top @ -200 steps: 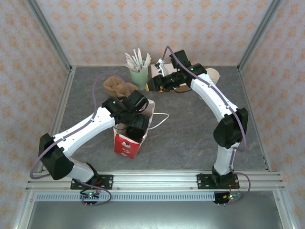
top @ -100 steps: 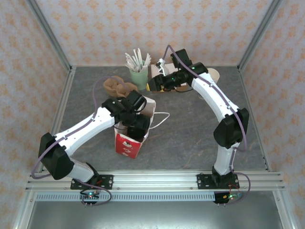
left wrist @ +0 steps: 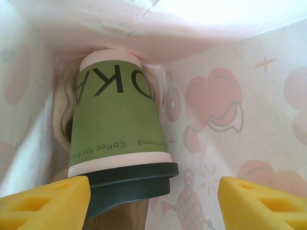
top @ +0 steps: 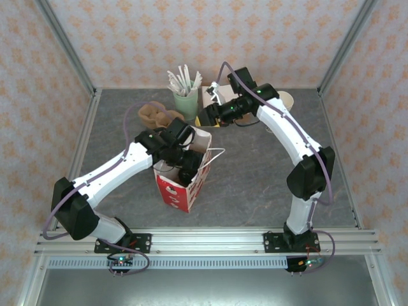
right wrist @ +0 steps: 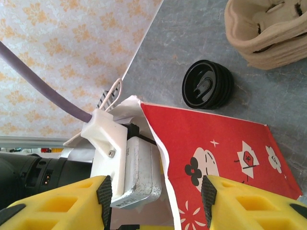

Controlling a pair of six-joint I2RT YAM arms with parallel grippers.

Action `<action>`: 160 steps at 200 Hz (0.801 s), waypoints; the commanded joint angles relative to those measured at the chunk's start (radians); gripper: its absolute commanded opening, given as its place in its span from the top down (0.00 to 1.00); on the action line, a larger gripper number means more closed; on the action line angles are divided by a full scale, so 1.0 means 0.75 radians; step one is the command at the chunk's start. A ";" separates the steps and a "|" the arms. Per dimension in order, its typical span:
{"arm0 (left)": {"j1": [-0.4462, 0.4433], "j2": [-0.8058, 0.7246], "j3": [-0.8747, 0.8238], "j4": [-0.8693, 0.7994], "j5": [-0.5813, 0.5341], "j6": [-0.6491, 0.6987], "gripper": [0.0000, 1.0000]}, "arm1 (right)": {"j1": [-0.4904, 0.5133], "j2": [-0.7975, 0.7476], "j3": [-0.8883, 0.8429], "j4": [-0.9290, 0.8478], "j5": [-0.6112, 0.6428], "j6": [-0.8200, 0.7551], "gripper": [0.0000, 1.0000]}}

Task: Pack the takeout coffee

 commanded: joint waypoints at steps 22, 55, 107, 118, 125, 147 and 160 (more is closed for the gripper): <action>0.014 0.004 0.056 -0.040 -0.004 0.028 0.28 | 0.015 -0.036 -0.007 -0.049 0.001 -0.079 0.45; 0.014 -0.036 0.069 -0.116 -0.048 0.034 0.28 | 0.035 -0.030 -0.020 -0.047 -0.009 -0.093 0.47; 0.004 -0.097 -0.001 -0.156 -0.053 0.041 0.30 | 0.072 -0.012 -0.023 -0.052 -0.008 -0.107 0.51; -0.006 -0.092 -0.002 -0.167 -0.058 0.057 0.30 | 0.076 -0.008 -0.017 -0.050 -0.008 -0.105 0.51; -0.013 -0.087 0.001 -0.176 -0.065 0.061 0.30 | 0.079 -0.002 -0.014 -0.052 -0.006 -0.105 0.52; -0.035 -0.075 0.001 -0.200 -0.088 0.070 0.28 | 0.088 0.006 -0.006 -0.052 0.001 -0.105 0.54; -0.042 -0.073 -0.011 -0.202 -0.093 0.071 0.28 | 0.093 0.007 -0.005 -0.052 0.003 -0.103 0.58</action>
